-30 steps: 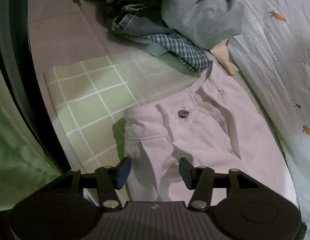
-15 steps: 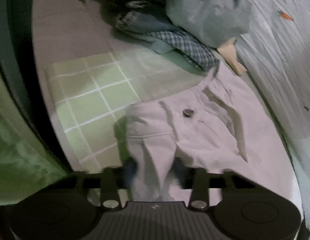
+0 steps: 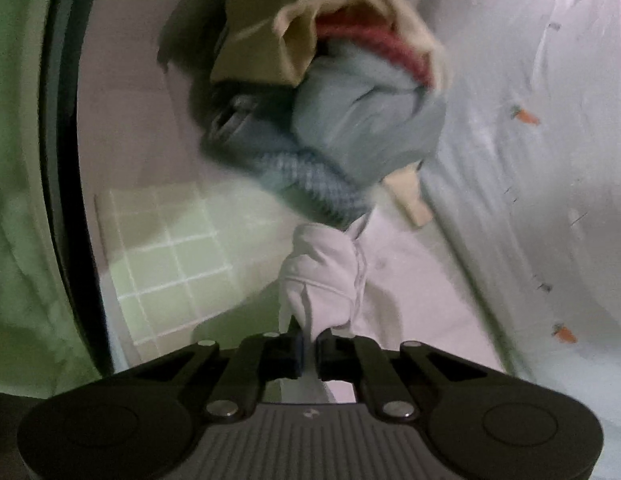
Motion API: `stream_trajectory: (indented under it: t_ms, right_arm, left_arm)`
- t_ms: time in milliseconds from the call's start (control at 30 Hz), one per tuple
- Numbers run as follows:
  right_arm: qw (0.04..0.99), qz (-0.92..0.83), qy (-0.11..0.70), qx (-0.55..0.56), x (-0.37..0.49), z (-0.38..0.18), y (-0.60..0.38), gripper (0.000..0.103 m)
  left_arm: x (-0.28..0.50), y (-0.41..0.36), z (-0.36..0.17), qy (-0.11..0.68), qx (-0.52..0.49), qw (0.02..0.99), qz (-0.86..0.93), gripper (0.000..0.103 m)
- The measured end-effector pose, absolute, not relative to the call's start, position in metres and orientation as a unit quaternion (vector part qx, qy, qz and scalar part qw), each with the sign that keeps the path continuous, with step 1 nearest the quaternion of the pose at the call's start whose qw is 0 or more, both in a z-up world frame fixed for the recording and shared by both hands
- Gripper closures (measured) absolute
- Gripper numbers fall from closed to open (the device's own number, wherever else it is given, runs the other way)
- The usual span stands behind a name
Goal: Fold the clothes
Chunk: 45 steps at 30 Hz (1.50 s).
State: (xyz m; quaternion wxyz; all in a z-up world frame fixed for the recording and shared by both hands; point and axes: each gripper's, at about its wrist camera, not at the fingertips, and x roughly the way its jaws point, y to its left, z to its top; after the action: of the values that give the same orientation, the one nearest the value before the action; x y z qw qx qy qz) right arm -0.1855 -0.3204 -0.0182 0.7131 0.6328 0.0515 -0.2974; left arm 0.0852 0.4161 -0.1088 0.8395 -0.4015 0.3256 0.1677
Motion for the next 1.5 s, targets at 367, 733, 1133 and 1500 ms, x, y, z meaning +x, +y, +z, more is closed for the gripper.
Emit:
stream_trajectory:
  t_ms: [367, 733, 1133, 1500]
  right_arm:
    - [0.798, -0.242, 0.025, 0.552, -0.199, 0.082, -0.332, 0.101]
    - [0.854, -0.228, 0.079, 0.461, -0.133, 0.096, -0.352, 0.101]
    - [0.903, -0.176, 0.122, 0.372, -0.006, 0.1, -0.38, 0.101]
    - [0.926, -0.126, 0.19, 0.3, 0.256, 0.068, -0.376, 0.097]
  left_arm:
    - [0.057, 0.393, -0.028, 0.272, -0.367, 0.874, 0.168, 0.096]
    - [0.07, 0.371, -0.036, 0.27, -0.377, 0.863, 0.201, 0.096]
    - [0.137, 0.35, -0.033, 0.24, -0.381, 0.869, 0.205, 0.096]
    - [0.265, 0.333, -0.057, 0.236, -0.338, 0.883, 0.223, 0.09]
